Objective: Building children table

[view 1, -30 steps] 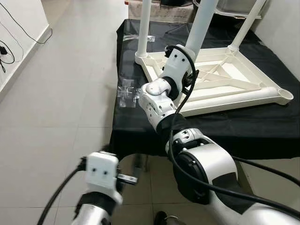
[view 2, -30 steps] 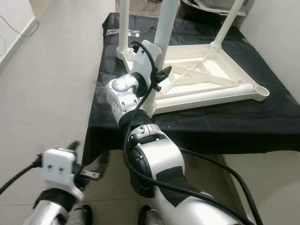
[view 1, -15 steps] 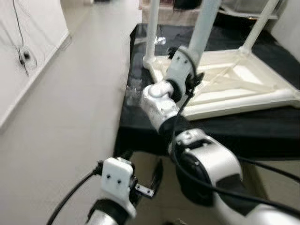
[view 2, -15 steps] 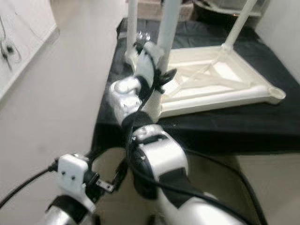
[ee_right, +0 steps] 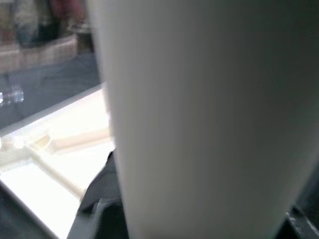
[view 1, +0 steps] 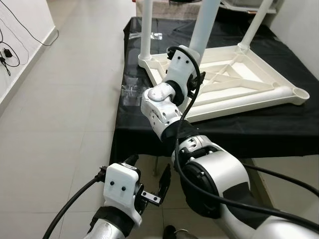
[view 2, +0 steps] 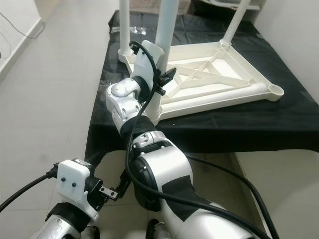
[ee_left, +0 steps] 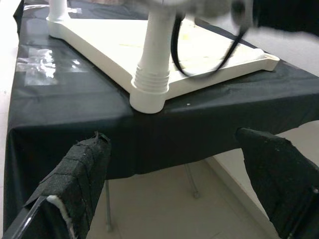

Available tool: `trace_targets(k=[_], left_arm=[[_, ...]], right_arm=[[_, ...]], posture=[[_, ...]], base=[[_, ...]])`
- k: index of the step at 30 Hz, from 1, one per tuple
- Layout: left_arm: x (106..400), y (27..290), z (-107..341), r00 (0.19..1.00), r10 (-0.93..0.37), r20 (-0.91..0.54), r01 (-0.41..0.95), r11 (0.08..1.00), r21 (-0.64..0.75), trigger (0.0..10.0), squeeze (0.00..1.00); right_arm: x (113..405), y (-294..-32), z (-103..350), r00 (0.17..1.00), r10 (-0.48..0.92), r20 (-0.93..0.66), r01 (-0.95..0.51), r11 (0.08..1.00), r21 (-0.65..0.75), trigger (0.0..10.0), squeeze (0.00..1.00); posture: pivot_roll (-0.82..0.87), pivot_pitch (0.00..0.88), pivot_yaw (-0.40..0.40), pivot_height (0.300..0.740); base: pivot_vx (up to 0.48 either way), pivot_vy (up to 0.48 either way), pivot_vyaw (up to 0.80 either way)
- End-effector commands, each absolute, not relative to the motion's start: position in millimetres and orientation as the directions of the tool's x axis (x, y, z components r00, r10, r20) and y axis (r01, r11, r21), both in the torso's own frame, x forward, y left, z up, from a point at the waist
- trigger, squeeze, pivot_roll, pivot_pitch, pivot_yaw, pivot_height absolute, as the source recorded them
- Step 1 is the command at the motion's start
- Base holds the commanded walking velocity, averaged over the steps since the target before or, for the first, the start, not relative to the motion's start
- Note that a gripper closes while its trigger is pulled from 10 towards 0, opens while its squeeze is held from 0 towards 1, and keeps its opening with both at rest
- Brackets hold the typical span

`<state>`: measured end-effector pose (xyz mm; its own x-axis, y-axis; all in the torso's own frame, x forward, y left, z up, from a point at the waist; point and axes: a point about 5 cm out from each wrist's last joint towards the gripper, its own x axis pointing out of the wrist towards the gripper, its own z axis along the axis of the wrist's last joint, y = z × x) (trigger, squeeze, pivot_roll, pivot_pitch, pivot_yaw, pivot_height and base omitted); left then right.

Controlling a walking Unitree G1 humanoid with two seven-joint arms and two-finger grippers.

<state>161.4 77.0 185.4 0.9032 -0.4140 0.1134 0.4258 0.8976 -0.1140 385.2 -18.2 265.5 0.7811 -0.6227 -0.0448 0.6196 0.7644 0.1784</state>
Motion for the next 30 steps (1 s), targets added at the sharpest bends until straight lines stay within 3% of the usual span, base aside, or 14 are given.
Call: trace_targets(k=[1,13,14,24,30], left_arm=[[158.6,72.3,179.1,0.900,-0.427,0.088,0.435,0.890,-0.135,10.0,0.00],[157.1,70.7,175.0,0.900,-0.431,0.074,0.437,0.889,-0.135,10.0,0.00],[157.4,70.8,173.7,0.899,-0.432,0.071,0.438,0.889,-0.130,10.0,0.00],[159.4,72.4,172.5,0.900,-0.430,0.074,0.436,0.891,-0.126,10.0,0.00],[161.3,74.3,170.4,0.900,-0.430,0.073,0.436,0.892,-0.116,10.0,0.00]], right_arm=[[383.5,-15.0,240.7,0.793,-0.582,-0.180,0.608,0.771,0.189,10.0,1.00],[384.2,-11.6,242.4,0.823,-0.541,-0.173,0.568,0.791,0.227,10.0,1.00],[384.4,-11.4,240.3,0.833,-0.528,-0.166,0.554,0.803,0.221,10.0,0.00],[387.8,-25.1,231.7,0.843,-0.526,-0.110,0.537,0.825,0.175,10.0,0.00],[385.6,-23.9,215.3,0.884,-0.443,-0.146,0.464,0.870,0.169,10.0,0.00]], posture=[[0.10,0.264,-0.110,0.740],[0.10,0.254,-0.110,0.740],[0.10,0.251,-0.108,0.740],[0.08,0.242,-0.103,0.740],[0.08,0.236,-0.093,0.740]], base=[[0.000,0.000,0.00],[0.000,0.000,0.00],[0.000,0.000,0.00],[0.000,0.000,0.00],[0.000,0.000,0.00]])
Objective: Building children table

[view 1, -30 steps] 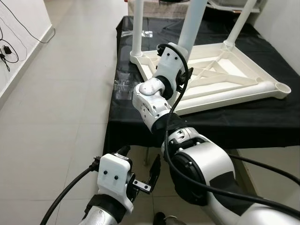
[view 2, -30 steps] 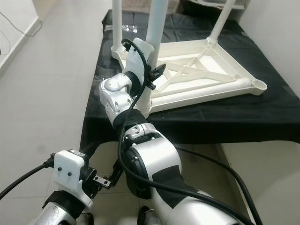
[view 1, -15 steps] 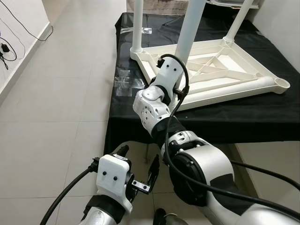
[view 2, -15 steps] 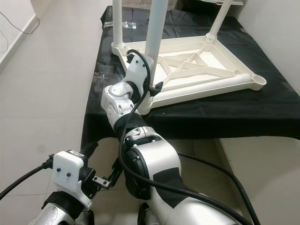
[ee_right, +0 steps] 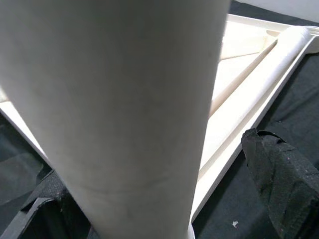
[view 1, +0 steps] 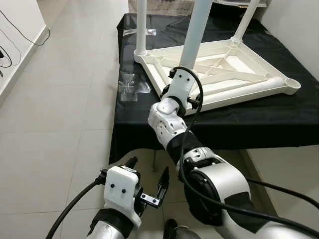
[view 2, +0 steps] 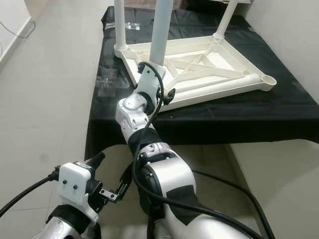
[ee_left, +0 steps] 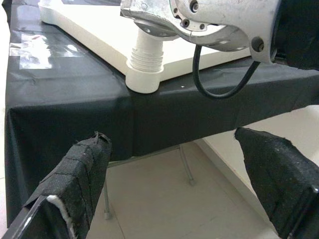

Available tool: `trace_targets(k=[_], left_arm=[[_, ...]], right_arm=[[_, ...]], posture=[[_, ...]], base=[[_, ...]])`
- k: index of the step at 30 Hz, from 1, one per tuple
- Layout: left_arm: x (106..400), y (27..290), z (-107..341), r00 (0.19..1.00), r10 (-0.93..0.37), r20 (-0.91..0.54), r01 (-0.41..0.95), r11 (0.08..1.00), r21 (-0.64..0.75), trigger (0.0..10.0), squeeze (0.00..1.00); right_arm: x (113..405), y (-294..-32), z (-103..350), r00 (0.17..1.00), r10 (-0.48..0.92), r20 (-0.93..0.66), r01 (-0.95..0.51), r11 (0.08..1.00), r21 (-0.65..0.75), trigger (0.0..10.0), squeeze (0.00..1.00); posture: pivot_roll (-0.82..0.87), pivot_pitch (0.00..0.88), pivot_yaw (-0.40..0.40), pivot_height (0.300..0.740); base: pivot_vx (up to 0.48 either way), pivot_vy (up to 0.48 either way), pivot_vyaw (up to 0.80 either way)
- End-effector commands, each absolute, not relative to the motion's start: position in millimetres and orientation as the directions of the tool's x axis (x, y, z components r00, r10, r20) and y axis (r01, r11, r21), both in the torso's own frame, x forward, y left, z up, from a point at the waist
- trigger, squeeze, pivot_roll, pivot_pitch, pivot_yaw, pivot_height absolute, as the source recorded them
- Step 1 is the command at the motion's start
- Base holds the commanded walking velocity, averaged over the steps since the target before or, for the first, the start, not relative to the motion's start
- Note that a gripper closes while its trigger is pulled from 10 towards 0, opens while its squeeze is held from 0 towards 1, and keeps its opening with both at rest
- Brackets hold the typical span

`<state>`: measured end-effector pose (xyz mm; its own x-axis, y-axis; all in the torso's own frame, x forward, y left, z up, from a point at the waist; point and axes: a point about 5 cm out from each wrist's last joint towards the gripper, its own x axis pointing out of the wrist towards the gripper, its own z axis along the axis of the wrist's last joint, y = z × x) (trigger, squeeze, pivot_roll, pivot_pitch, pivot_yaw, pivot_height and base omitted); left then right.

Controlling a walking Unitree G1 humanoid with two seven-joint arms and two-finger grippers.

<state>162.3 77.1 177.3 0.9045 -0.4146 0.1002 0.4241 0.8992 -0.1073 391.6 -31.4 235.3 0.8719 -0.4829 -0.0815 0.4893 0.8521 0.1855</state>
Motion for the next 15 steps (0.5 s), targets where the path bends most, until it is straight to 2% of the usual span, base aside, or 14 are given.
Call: trace_targets(k=[1,15], left_arm=[[161.3,74.3,170.4,0.900,-0.430,0.073,0.436,0.892,-0.116,10.0,0.00],[162.6,75.0,169.0,0.903,-0.424,0.073,0.430,0.895,-0.118,10.0,0.00]], right_arm=[[385.6,-23.9,215.3,0.884,-0.443,-0.146,0.464,0.870,0.169,10.0,0.00],[379.7,-20.0,207.0,0.916,-0.379,-0.130,0.396,0.906,0.148,10.0,0.00]], posture=[[0.08,0.236,-0.093,0.740],[0.07,0.232,-0.091,0.740]], base=[[0.000,0.000,0.00],[0.000,0.000,0.00]])
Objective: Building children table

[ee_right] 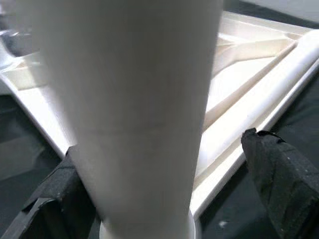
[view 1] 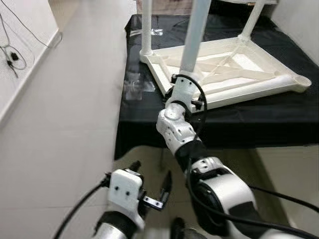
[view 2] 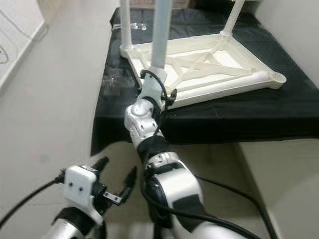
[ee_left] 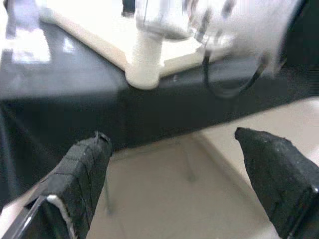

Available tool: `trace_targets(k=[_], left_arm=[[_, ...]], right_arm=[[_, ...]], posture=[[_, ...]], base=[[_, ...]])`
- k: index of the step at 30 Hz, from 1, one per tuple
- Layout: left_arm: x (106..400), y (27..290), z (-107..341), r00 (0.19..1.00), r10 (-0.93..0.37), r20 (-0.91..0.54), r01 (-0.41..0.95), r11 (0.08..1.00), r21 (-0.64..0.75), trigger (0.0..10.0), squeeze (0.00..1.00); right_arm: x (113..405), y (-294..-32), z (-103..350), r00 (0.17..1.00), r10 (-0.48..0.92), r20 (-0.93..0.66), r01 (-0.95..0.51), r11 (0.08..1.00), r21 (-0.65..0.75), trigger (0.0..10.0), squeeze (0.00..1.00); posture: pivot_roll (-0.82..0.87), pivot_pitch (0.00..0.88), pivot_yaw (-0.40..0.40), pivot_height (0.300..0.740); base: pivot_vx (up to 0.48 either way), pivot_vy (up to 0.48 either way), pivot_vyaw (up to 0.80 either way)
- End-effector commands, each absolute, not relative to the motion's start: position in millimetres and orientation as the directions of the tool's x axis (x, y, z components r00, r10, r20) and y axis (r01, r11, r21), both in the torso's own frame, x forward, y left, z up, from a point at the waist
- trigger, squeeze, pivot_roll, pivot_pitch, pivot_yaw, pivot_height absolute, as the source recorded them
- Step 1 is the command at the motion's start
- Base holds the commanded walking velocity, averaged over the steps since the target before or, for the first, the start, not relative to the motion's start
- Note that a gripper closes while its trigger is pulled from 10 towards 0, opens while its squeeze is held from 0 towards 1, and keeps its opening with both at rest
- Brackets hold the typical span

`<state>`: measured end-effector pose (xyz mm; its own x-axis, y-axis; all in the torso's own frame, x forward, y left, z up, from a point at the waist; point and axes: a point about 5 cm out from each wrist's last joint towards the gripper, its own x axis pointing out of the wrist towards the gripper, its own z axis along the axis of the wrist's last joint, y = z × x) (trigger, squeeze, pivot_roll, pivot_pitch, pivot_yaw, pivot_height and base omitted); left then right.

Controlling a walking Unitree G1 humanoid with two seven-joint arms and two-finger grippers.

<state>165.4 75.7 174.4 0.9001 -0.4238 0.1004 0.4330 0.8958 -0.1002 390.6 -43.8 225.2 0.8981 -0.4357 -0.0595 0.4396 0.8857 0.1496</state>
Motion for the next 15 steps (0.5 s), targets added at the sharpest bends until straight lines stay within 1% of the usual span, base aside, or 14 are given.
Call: trace_targets(k=[1,15], left_arm=[[162.6,74.5,168.9,0.902,-0.425,0.073,0.431,0.895,-0.118,10.0,0.00],[161.4,73.9,168.5,0.903,-0.422,0.074,0.428,0.896,-0.118,10.0,0.00]], right_arm=[[379.7,-19.2,207.1,0.920,-0.369,-0.129,0.386,0.911,0.148,10.0,0.00],[372.4,-14.5,206.1,0.950,-0.274,-0.147,0.297,0.940,0.167,10.0,0.00]], posture=[[0.07,0.236,-0.092,0.740],[0.07,0.244,-0.092,0.740]], base=[[0.000,0.000,0.00],[0.000,0.000,0.00]])
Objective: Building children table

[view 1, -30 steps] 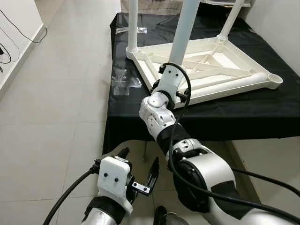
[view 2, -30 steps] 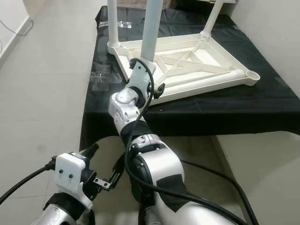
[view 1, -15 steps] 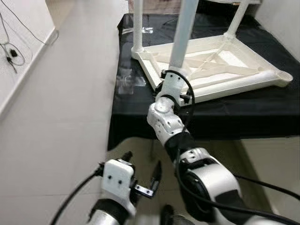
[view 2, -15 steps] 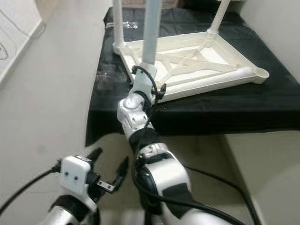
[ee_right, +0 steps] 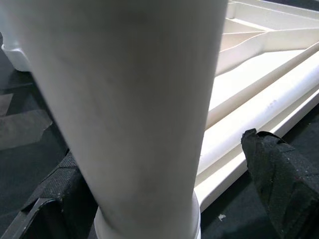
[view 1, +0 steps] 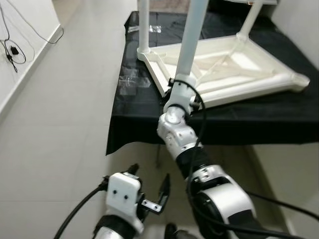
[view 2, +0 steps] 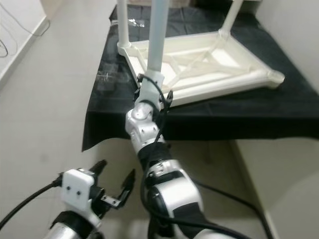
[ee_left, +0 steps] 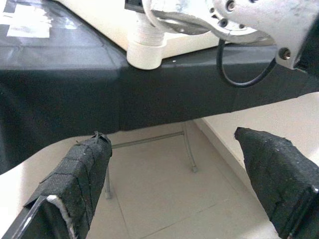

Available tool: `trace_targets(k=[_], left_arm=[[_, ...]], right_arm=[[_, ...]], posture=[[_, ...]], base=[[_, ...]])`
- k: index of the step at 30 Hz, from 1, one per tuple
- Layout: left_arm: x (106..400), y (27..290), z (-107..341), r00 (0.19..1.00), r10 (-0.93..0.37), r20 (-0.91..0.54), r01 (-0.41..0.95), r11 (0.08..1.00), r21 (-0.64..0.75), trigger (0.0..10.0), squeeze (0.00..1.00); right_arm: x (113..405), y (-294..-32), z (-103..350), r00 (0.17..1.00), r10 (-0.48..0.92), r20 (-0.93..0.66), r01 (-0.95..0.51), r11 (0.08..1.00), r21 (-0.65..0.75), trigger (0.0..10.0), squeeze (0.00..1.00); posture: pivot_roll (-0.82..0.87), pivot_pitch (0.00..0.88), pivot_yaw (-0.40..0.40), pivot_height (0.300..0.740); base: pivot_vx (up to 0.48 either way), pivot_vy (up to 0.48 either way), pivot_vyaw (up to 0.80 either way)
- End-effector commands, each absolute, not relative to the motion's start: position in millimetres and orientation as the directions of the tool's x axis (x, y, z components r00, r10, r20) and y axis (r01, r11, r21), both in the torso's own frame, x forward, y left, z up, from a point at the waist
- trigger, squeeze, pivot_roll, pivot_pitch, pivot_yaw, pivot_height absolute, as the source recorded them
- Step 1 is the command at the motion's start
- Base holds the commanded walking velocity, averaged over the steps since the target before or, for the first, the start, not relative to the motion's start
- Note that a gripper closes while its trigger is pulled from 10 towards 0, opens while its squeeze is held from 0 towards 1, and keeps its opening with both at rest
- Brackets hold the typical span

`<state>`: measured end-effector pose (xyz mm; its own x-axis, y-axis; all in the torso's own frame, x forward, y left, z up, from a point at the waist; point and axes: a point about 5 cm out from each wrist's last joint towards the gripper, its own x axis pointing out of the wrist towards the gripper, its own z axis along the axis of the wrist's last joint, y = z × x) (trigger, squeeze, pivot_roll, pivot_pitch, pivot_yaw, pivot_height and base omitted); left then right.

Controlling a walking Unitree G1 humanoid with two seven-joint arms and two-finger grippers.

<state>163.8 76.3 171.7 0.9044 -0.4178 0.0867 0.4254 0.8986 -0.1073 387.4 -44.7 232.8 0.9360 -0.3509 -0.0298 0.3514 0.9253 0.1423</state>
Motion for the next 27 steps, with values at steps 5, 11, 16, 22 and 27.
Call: trace_targets(k=[5,11,16,22,27], left_arm=[[161.2,74.4,168.3,0.904,-0.421,0.075,0.427,0.897,-0.118,10.0,0.00],[161.6,73.8,168.1,0.904,-0.421,0.074,0.428,0.896,-0.118,10.0,0.00],[161.6,74.1,167.7,0.904,-0.420,0.074,0.426,0.897,-0.119,10.0,0.00],[161.7,75.2,166.5,0.905,-0.419,0.069,0.425,0.897,-0.119,10.0,0.00],[162.2,75.1,165.9,0.905,-0.421,0.069,0.426,0.897,-0.115,10.0,0.00]], right_arm=[[370.4,-13.4,204.0,0.960,-0.235,-0.152,0.259,0.951,0.166,10.0,0.00],[368.0,-13.6,202.9,0.966,-0.205,-0.158,0.230,0.960,0.158,10.0,0.00],[364.5,-13.9,203.4,0.970,-0.179,-0.162,0.205,0.966,0.160,10.0,0.00],[361.2,-22.0,204.8,0.975,-0.171,-0.140,0.191,0.972,0.140,10.0,0.00],[359.6,-27.7,204.4,0.974,-0.181,-0.134,0.199,0.971,0.135,10.0,0.00]], posture=[[0.07,0.244,-0.092,0.740],[0.07,0.246,-0.094,0.740],[0.07,0.246,-0.094,0.740],[0.06,0.244,-0.092,0.740],[0.07,0.242,-0.090,0.740]], base=[[0.000,0.000,0.00],[0.000,0.000,0.00],[0.000,0.000,0.00],[0.000,0.000,0.00],[0.000,0.000,0.00]])
